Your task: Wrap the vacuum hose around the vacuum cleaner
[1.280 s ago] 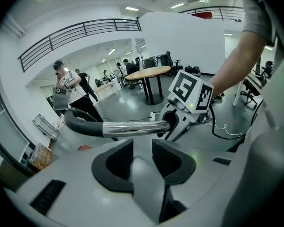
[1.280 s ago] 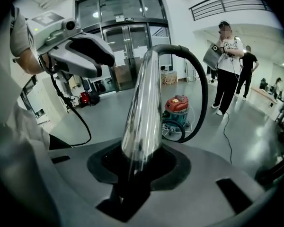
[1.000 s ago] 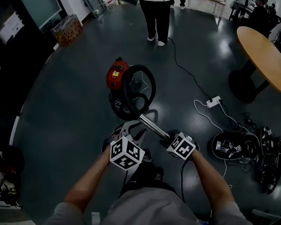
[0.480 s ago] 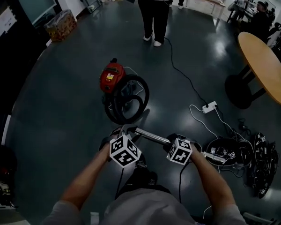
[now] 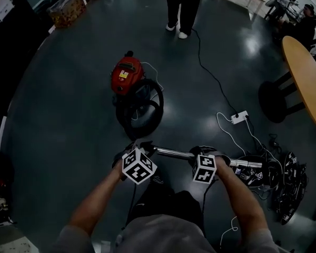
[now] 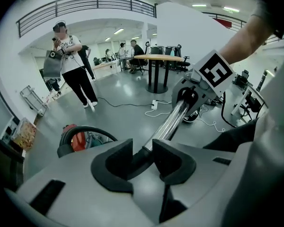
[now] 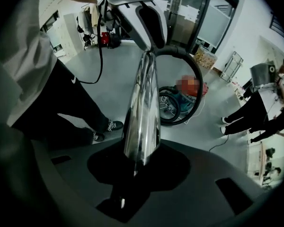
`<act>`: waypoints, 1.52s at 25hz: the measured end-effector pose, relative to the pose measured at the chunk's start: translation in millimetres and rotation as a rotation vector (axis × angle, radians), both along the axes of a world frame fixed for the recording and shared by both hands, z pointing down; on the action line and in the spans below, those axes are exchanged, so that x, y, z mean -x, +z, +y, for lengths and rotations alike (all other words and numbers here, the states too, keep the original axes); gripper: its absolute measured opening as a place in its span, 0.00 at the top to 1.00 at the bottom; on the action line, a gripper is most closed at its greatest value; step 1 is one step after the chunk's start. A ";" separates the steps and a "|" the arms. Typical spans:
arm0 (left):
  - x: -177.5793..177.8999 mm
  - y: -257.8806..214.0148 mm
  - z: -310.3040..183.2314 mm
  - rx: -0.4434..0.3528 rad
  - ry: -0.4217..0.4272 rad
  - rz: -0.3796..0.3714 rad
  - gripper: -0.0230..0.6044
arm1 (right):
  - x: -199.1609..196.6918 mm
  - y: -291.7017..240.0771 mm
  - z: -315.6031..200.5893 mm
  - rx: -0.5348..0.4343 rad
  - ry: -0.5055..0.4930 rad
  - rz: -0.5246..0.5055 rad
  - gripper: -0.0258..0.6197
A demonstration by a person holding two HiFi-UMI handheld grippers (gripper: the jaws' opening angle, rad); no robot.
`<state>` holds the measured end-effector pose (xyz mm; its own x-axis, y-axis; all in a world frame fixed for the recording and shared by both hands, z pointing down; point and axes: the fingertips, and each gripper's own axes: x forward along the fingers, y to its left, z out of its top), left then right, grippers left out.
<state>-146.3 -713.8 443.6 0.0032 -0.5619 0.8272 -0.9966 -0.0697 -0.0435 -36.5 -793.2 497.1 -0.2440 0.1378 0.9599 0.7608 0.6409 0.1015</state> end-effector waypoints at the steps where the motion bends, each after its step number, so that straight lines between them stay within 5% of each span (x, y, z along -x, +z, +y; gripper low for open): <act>1: 3.3 9.5 -0.2 0.003 0.001 0.011 0.75 | 5.7 7.9 -3.5 -0.014 -0.023 0.003 0.77; 9: 13.6 87.9 -10.3 0.024 -0.100 0.113 0.75 | 27.2 81.6 -29.1 -0.026 -0.162 0.024 0.77; 23: 32.5 275.6 -30.9 0.021 -0.364 0.112 0.75 | 48.8 273.1 -85.9 0.015 -0.446 -0.022 0.77; 30: 52.8 386.4 -22.0 0.074 -0.388 0.082 0.75 | 73.4 387.2 -90.9 0.049 -0.548 0.004 0.77; 38: 53.0 503.9 -15.5 0.137 -0.315 0.057 0.75 | 100.1 506.0 -84.9 0.066 -0.625 0.021 0.77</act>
